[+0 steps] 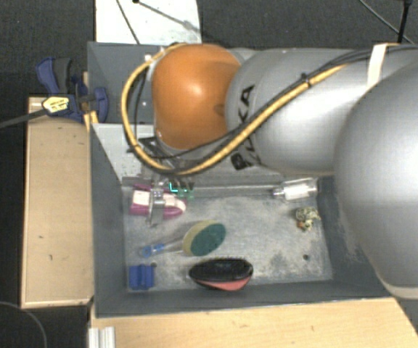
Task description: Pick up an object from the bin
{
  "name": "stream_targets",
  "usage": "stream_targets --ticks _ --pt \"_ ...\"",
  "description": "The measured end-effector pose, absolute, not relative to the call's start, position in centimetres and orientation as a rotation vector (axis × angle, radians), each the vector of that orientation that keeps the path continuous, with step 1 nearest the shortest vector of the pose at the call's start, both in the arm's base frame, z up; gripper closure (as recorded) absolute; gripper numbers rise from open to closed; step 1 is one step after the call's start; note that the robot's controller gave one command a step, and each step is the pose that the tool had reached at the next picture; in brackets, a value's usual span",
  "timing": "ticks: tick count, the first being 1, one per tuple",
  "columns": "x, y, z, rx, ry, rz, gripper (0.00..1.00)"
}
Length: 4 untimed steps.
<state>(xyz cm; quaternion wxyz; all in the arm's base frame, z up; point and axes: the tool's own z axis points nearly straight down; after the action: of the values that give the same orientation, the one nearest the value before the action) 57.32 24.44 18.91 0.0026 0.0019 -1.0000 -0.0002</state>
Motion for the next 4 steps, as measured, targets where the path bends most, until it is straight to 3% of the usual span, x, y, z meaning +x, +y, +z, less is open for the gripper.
stream_targets --ticks 1,2,3,4 --pt "51.6 22.0 6.6 0.018 -3.134 0.003 0.00" --pt "50.6 12.5 11.8 0.410 -3.116 0.003 0.00" --pt "53.2 10.0 7.0 0.448 -3.115 -0.002 0.00" --pt "53.0 10.1 7.0 0.439 -3.112 -0.002 1.00"
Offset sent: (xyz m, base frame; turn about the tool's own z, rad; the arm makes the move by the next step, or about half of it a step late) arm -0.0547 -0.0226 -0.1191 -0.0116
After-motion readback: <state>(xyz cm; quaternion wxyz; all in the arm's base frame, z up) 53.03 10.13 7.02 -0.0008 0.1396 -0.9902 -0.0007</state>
